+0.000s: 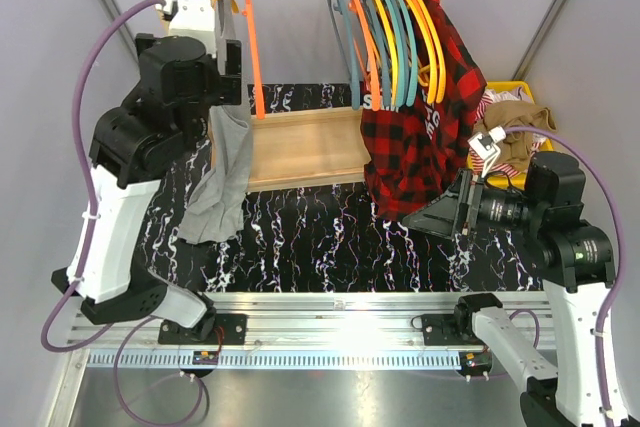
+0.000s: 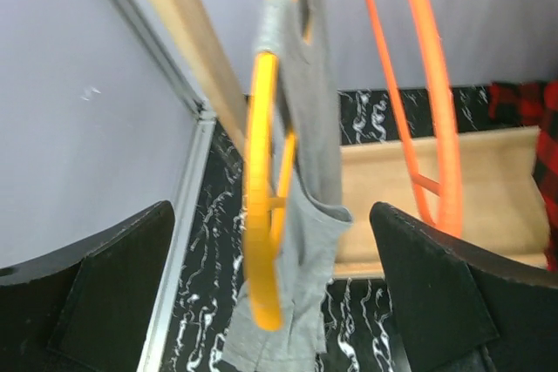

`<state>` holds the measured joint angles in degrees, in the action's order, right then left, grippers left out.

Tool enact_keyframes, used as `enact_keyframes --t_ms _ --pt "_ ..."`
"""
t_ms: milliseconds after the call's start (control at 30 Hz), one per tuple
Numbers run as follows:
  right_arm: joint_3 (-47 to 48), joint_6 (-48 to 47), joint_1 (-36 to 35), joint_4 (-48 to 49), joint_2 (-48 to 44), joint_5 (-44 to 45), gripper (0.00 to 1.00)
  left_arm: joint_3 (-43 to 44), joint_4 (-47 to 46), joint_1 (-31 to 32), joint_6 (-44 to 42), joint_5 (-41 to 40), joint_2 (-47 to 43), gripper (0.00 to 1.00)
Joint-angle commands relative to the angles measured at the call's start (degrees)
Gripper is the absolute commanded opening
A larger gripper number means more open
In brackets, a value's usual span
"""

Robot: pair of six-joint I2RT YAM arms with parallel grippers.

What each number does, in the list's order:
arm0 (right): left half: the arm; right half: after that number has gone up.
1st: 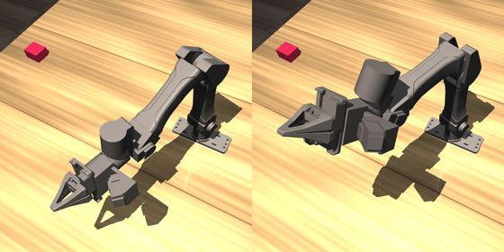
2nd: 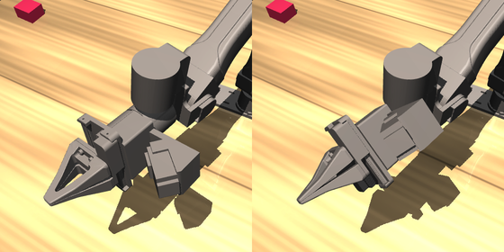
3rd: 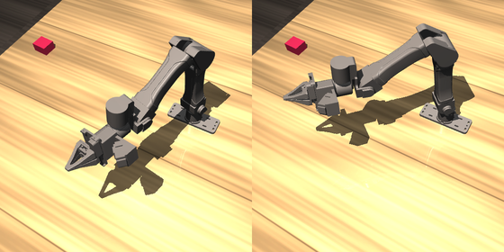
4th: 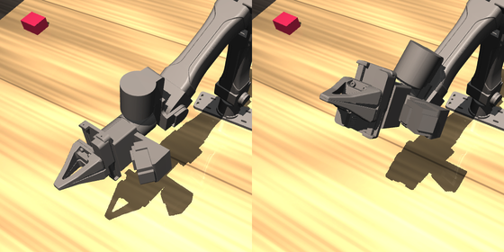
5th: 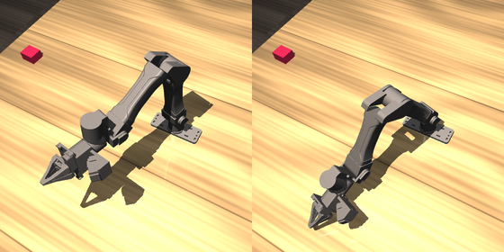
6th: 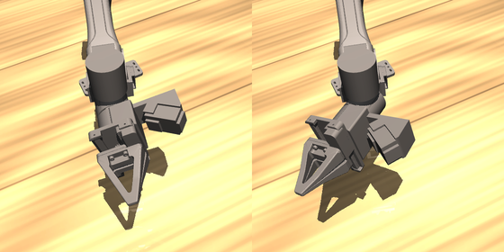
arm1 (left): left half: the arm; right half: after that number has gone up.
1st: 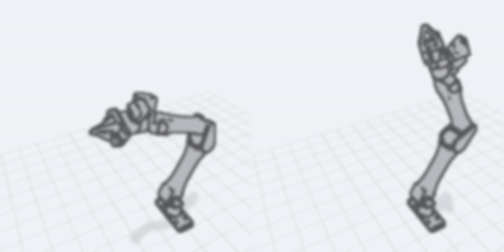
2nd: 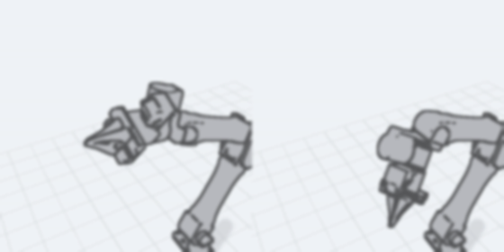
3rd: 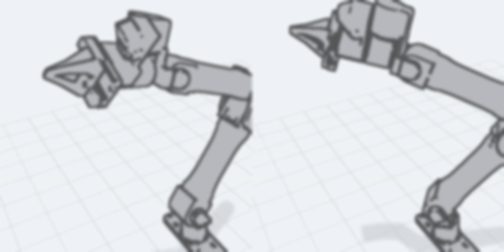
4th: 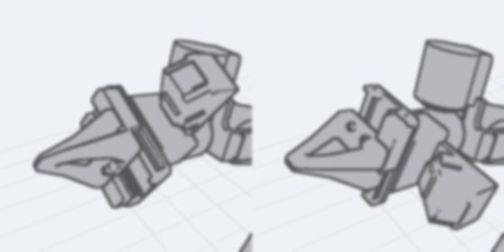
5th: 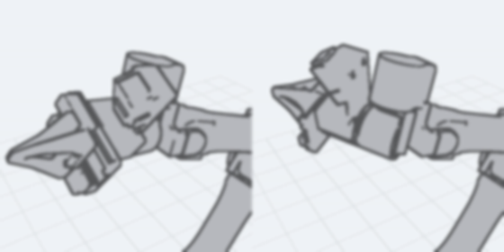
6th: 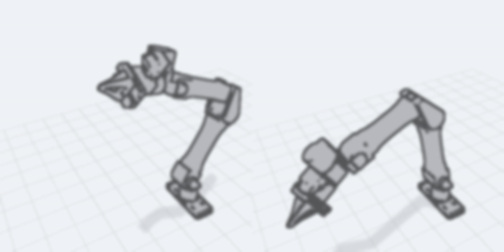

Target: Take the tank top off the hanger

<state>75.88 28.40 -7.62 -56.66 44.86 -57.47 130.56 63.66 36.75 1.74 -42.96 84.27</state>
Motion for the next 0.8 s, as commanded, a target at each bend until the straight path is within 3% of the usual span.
enact_keyframes --t_ms 0,267,367,500,533,767 --pt "-1.25 -1.42 -0.47 -1.26 0.31 0.87 1.00 -1.36 -5.65 -1.68 -3.14 -4.07 -3.32 0.99" --pt "-2.57 -0.98 -0.56 0.24 0.93 0.61 1.00 -8.92 -3.72 -5.37 -1.91 8.67 -5.34 0.98" --pt "-3.28 -0.98 -0.56 0.24 0.58 0.87 1.00 -10.06 -3.54 -6.34 -1.91 11.67 -4.64 0.89" --pt "-3.72 -0.89 -0.56 -0.20 -0.30 1.66 1.00 -9.72 -3.63 -7.92 -2.00 14.74 -3.68 0.37" --pt "-3.89 -0.89 -0.56 -0.29 -0.39 1.75 1.00 -9.45 -3.54 -8.10 -0.26 13.88 -3.59 0.00" --pt "-4.95 -0.37 -0.56 0.15 -0.92 2.10 1.00 -10.50 -5.65 -8.98 -0.42 10.44 -4.90 0.00"
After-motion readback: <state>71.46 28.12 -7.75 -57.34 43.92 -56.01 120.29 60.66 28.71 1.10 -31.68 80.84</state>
